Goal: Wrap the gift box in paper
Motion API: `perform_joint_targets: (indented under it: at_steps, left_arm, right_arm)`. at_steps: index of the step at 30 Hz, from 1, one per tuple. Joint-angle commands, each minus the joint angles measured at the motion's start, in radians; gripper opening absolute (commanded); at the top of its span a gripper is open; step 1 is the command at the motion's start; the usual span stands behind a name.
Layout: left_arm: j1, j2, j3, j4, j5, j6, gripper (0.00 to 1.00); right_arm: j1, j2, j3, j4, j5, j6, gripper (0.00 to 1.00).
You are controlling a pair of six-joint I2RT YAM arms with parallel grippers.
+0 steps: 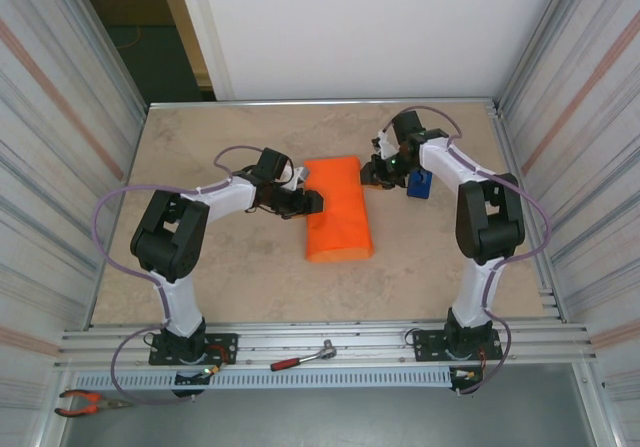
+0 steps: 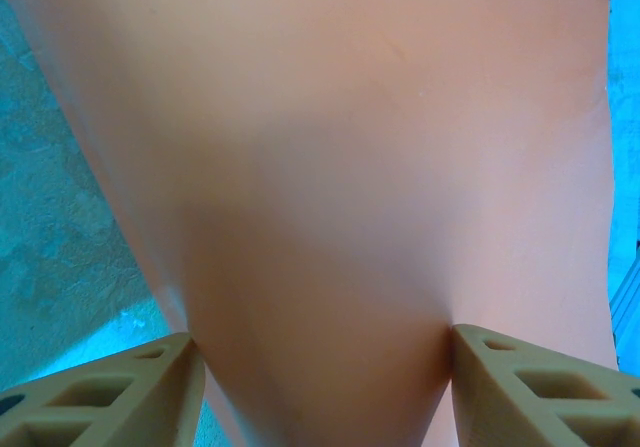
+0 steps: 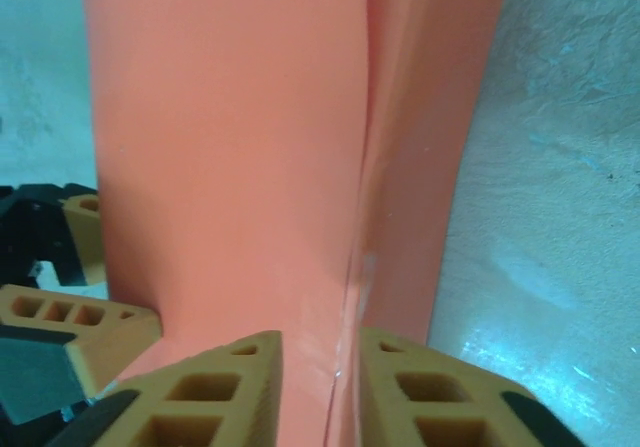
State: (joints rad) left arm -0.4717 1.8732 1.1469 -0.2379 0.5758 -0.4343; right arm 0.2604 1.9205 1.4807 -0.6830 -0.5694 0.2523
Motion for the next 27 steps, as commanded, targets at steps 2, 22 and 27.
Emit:
perform_joint_targets:
  at_steps: [2, 22, 27]
  left_arm:
    - [-0.004, 0.066, -0.069, -0.199, -0.168, 0.025, 0.62]
    - [-0.004, 0.062, -0.067, -0.204, -0.172, 0.026, 0.62]
    - [-0.004, 0.063, -0.068, -0.201, -0.169, 0.024, 0.62]
  right_arm:
    - [0.0, -0.066, 0.007, -0.042, -0.016, -0.016, 0.16]
    - [0.056, 0.126, 0.057, -0.147, 0.085, -0.09, 0.0]
    - [0.069, 0.12, 0.044, -0.155, 0.148, -0.084, 0.06]
